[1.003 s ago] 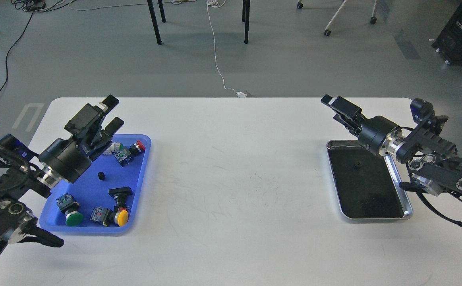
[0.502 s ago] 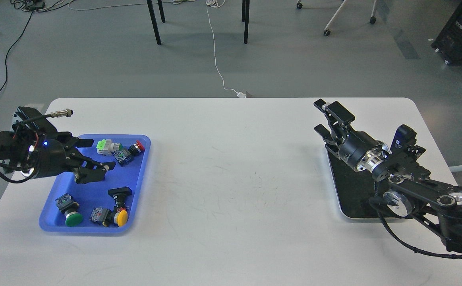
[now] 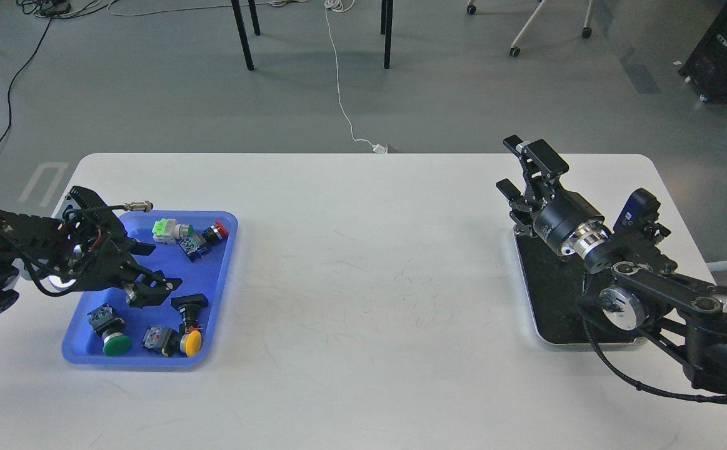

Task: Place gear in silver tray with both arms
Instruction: 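Grasp another black gear in the blue tray with the left gripper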

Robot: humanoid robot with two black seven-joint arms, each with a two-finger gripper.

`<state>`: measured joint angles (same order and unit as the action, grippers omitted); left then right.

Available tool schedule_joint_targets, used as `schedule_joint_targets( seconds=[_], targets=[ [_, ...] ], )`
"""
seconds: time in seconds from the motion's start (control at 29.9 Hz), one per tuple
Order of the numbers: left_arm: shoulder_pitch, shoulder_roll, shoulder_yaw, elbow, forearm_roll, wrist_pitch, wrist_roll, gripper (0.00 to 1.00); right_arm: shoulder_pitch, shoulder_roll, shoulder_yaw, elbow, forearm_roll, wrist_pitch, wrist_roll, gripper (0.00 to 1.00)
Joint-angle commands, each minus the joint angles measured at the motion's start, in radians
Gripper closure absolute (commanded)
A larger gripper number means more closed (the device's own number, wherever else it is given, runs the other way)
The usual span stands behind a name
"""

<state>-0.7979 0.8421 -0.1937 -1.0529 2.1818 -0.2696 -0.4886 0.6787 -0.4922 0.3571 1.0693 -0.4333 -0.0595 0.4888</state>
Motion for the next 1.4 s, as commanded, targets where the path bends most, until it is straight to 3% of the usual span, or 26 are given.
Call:
schedule_joint_targets(
  seconds=[0.0,0.2,0.57,0.84,0.97,1.17,1.37],
  targets=[
    [0.000,-0.015,0.002,0.031,0.000,0.001,0.000,0.24,-0.001,0.000,-0.003,-0.002,0.001,0.000,0.000,0.03],
    [0.002,-0.044,0.004,0.077,0.000,0.001,0.000,0.36,-0.013,0.000,-0.004,0.006,0.001,0.000,0.000,0.03],
    [0.013,-0.049,0.004,0.096,0.000,0.001,0.000,0.38,-0.014,-0.003,-0.001,0.008,0.001,0.001,0.000,0.03],
    [0.013,-0.060,0.004,0.100,0.000,-0.002,0.000,0.50,-0.018,-0.012,0.000,0.021,0.001,0.001,0.000,0.03],
    [0.016,-0.061,0.004,0.103,0.000,-0.003,0.000,0.69,-0.019,-0.012,0.002,0.023,0.001,0.000,0.000,0.03],
    [0.023,-0.063,0.004,0.111,0.000,-0.003,0.000,0.78,-0.019,-0.012,0.002,0.028,0.001,0.000,0.000,0.03],
    [0.023,-0.060,0.004,0.113,0.000,-0.002,0.000,0.79,-0.019,-0.012,0.002,0.028,0.001,0.000,0.000,0.03]
  ],
)
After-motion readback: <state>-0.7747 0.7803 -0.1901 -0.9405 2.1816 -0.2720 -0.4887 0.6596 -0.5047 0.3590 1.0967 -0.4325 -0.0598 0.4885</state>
